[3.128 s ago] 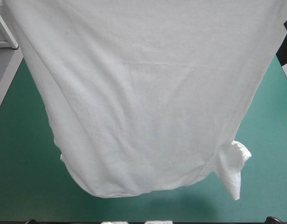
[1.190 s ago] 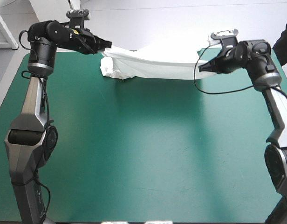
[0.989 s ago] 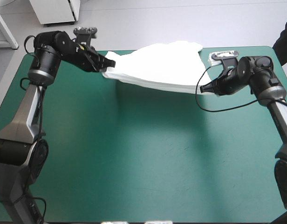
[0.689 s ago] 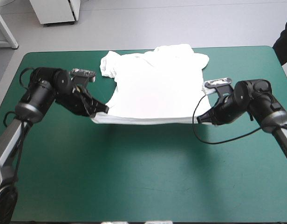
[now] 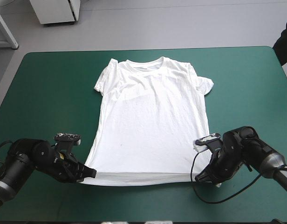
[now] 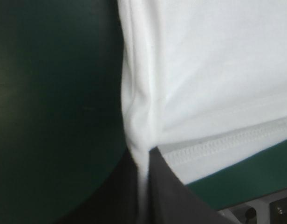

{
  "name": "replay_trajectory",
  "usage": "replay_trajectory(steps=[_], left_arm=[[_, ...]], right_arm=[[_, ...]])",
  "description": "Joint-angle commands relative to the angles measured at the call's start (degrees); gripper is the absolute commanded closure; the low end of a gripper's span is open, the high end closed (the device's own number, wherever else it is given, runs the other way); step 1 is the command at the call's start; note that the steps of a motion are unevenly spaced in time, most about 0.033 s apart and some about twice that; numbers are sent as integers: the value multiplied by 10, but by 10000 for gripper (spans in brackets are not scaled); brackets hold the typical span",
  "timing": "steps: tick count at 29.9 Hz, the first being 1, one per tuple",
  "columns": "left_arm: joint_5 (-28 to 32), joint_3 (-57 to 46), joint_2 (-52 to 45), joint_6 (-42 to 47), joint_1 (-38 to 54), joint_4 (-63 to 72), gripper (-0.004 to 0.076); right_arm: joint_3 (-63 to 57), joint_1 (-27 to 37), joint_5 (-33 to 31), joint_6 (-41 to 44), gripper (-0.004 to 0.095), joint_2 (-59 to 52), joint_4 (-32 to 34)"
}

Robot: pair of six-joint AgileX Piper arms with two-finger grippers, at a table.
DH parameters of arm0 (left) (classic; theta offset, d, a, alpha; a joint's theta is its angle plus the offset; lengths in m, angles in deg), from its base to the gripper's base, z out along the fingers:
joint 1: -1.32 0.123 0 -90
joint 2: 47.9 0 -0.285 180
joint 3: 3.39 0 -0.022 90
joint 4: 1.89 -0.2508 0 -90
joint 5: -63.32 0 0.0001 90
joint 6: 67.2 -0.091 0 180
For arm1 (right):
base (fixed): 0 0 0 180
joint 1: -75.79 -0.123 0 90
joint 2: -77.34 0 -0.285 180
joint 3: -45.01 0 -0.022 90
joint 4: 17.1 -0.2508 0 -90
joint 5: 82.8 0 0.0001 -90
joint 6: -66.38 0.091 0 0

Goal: Fold the cloth

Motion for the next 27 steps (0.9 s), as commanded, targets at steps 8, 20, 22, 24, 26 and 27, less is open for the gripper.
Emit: replay_trajectory(steps=[8,20,22,24,26,27], left_arm=[[7,-45,-29,-54,-4,85,728],[45,-62,-26,-96,-4,76,331],[24,-60,-26,-96,-4,61,295],[-15,-48,-27,-96,-3,52,276],[-62,-17,-27,-96,-3,52,276],[-85,1,-27,-96,-3,52,276]], right_arm=[[-9,-2,7,4,918,-42,-21],[-6,-2,-41,-3,356,-39,-40],[3,-2,-63,-2,339,-41,-42],[26,-2,-78,2,339,-46,-41],[63,-2,-78,11,339,-58,-43],[81,-2,-77,16,339,-62,-41]])
